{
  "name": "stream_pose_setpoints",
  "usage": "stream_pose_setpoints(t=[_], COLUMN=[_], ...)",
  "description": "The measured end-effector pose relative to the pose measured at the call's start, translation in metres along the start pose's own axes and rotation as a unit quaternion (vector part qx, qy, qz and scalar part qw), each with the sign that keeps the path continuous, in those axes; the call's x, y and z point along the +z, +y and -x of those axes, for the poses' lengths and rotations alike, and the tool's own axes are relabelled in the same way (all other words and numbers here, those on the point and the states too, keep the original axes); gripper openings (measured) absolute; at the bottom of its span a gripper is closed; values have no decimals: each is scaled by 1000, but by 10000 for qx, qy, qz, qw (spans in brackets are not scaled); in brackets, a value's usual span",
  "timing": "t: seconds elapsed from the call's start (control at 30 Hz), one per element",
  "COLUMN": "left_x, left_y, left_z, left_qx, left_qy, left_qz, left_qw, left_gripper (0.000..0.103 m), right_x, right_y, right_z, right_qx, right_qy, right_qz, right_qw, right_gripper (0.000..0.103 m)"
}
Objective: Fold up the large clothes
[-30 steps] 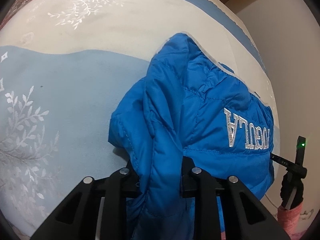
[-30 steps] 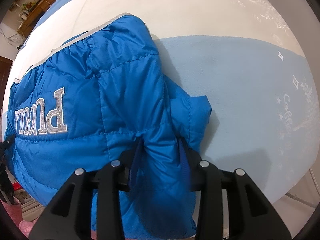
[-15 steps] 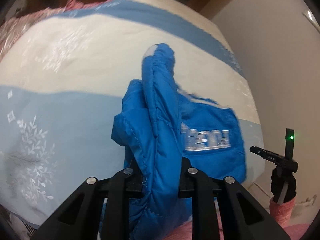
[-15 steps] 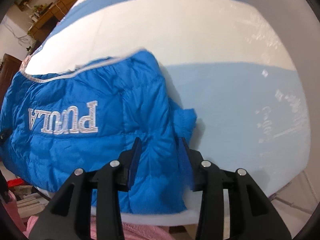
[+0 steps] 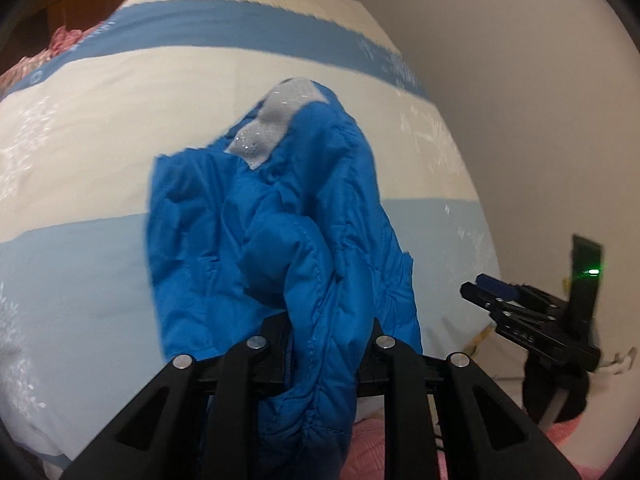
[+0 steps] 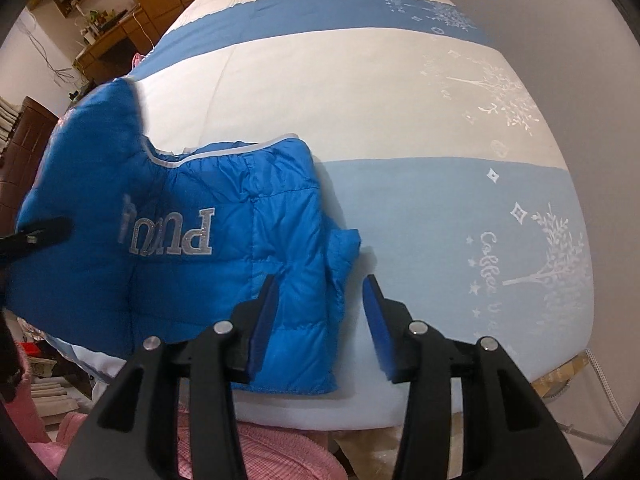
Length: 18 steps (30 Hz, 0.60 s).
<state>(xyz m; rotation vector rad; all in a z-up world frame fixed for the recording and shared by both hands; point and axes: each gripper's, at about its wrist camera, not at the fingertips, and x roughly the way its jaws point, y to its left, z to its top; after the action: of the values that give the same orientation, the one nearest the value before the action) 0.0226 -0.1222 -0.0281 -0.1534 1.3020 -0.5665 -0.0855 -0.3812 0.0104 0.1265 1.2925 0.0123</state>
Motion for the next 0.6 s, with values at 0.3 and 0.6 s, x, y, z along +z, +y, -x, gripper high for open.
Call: stream_pose_setpoints(t=[0.3, 0.6], left_x=[6, -8], left_y=[-41, -37], left_z=[-76, -127], left_qx=[471, 492], left_qy=[307, 445], left_qz=[-107, -73], left_qw=[9984, 9978], left_gripper=[19, 22], right_x=[-8, -7], right_y=[-23, -31], right_z=[-8, -12], right_qx=[21, 50], right_qy=[100, 132], right_qz=[-120, -126], right_qw=[9999, 9998], right_gripper=[43, 43])
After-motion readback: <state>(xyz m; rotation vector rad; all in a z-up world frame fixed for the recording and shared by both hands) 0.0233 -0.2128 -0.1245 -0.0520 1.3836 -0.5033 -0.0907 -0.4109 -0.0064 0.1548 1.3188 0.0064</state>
